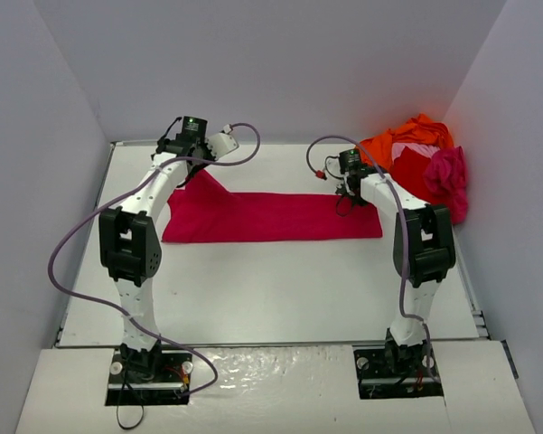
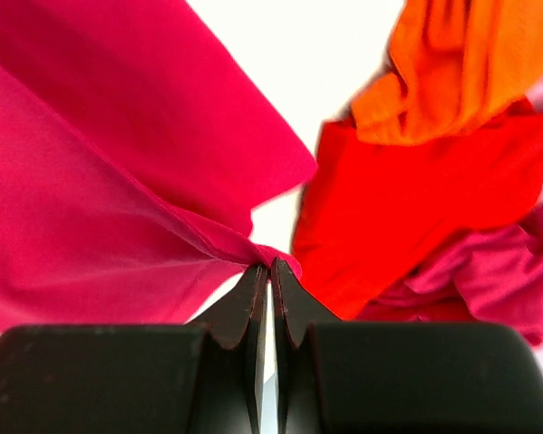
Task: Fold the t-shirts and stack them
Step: Fold the other side of the tshirt into a rectangle
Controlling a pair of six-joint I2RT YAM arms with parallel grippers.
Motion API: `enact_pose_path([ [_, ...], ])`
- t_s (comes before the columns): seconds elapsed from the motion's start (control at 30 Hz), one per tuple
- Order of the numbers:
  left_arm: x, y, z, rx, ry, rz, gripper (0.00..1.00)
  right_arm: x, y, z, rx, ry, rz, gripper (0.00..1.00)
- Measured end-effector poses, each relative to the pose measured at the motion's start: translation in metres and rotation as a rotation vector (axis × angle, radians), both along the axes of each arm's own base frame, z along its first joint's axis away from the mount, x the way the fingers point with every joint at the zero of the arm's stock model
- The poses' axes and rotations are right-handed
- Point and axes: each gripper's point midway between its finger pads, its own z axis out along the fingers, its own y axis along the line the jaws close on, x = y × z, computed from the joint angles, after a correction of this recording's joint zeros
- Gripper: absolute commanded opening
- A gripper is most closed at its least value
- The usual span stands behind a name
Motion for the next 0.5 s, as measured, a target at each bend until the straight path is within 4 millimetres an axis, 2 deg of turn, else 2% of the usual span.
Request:
enact_pose_path([
  [0.23, 0.0, -0.001, -0.001, 0.001, 0.004, -0.009, 0.0, 0.016, 0.001, -0.031, -0.023, 0.045, -0.018, 0.0],
  [0.5, 0.009, -0.003, -0.022, 0.016, 0.04, -0.014, 0.0, 0.015, -0.005, -0.059, -0.062, 0.095, -0.048, 0.0],
])
